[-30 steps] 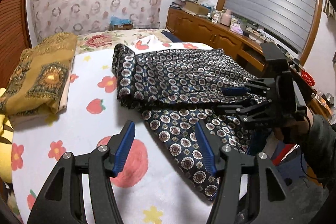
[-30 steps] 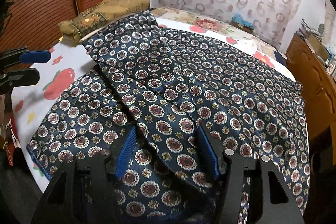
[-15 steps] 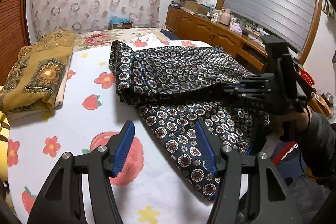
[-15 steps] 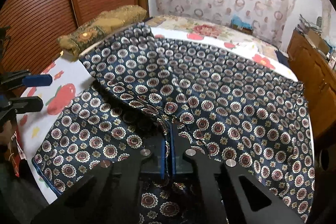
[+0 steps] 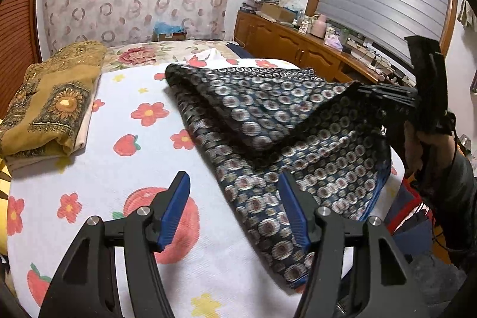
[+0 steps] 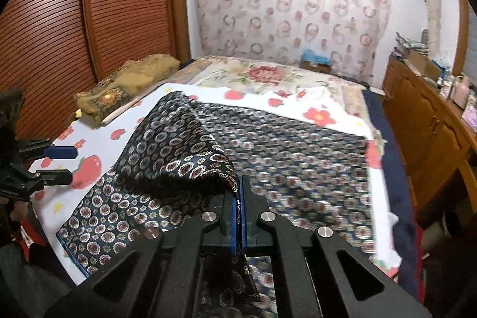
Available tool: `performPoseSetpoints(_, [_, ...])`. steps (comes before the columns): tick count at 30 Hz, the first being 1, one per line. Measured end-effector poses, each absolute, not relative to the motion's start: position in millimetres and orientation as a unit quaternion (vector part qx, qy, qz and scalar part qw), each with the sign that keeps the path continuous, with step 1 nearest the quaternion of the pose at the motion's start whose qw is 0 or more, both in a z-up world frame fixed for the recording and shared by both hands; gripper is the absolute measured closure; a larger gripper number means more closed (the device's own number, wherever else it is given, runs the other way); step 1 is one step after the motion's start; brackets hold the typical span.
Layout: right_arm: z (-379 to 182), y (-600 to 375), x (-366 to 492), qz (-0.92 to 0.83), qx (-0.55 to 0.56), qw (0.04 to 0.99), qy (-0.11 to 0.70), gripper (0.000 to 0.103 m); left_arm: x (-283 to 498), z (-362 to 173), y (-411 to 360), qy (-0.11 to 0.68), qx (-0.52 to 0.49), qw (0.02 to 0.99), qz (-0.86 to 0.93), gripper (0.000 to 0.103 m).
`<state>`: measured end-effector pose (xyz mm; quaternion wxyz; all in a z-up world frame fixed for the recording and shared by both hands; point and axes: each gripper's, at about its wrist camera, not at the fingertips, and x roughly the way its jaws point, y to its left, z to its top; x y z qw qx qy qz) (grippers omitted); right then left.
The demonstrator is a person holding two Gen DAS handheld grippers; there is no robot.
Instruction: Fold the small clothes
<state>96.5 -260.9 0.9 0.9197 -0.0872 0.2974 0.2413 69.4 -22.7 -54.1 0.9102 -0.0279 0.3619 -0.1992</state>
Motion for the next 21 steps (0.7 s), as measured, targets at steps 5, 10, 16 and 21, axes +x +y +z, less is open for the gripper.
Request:
performPoseSetpoints(5, [-6, -280, 94, 0.207, -0.091, 0.923, 0.311, 0.102, 74, -52, -31, 0.358, -0.021, 0.911, -0.204, 0.041])
performPoseSetpoints(10, [-5, -291, 93, 0.18, -0.092, 0.926, 0.32, 0.102, 82, -47, -42, 0.352, -0.015, 0.912, -0.209, 0.041])
performPoseSetpoints(16, [-3, -291, 101, 0.148, -0.103, 0.93, 0.321, 0.102, 94, -42, -52, 0.343, -0.016, 0.914, -0.216, 0.04])
performPoseSetpoints(21, [-14, -284, 106, 0.136, -0.093, 0.925, 0.343, 0.102, 103, -43, -65, 0.339, -0.008, 0.915, -0.217, 0.04])
